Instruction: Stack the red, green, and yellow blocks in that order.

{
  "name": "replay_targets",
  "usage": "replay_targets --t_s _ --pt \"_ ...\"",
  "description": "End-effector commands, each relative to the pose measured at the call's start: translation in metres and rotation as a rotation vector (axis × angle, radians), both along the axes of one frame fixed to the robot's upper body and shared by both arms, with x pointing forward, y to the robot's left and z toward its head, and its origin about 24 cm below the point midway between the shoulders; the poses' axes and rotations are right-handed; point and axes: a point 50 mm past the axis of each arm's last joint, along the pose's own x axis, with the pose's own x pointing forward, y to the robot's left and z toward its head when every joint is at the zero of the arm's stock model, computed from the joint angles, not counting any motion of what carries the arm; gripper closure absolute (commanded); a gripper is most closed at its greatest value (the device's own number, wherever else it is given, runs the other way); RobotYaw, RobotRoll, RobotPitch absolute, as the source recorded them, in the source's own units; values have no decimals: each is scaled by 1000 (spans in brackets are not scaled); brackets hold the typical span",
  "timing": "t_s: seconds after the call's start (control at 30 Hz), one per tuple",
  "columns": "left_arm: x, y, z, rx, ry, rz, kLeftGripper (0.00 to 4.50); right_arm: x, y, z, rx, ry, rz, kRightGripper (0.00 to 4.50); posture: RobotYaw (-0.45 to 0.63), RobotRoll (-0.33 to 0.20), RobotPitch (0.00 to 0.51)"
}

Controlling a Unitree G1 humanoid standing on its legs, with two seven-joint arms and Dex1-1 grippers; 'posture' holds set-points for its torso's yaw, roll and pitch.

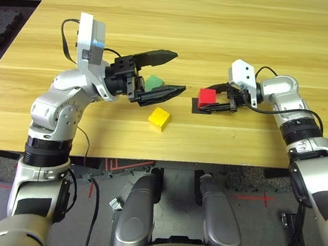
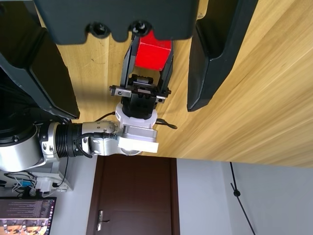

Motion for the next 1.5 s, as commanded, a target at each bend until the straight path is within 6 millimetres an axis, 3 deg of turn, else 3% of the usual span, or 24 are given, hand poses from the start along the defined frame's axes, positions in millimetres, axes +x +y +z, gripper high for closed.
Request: replay_targets --t_s 0.03,0.83,0.87,1.03,1.23,1.5 --pt "-1 -1 -5 9 8 -9 0 -1 1 -3 -1 7 10 2459 391 92 266" --pt "3 3 -7 11 6 -8 0 -4 2 -16 -6 20 7 2459 394 93 271" --pt "3 3 -7 11 6 -8 0 -4 3 -15 -2 18 5 1694 394 93 271" --pt "4 3 -7 10 7 -12 0 -2 5 -7 29 -7 1 95 388 95 272" --pt "6 2 -5 9 6 -18 0 -3 3 7 45 -34 22 37 373 93 271" --pt "7 1 -8 17 21 -24 0 -13 -23 56 98 -9 43 37 355 90 267"
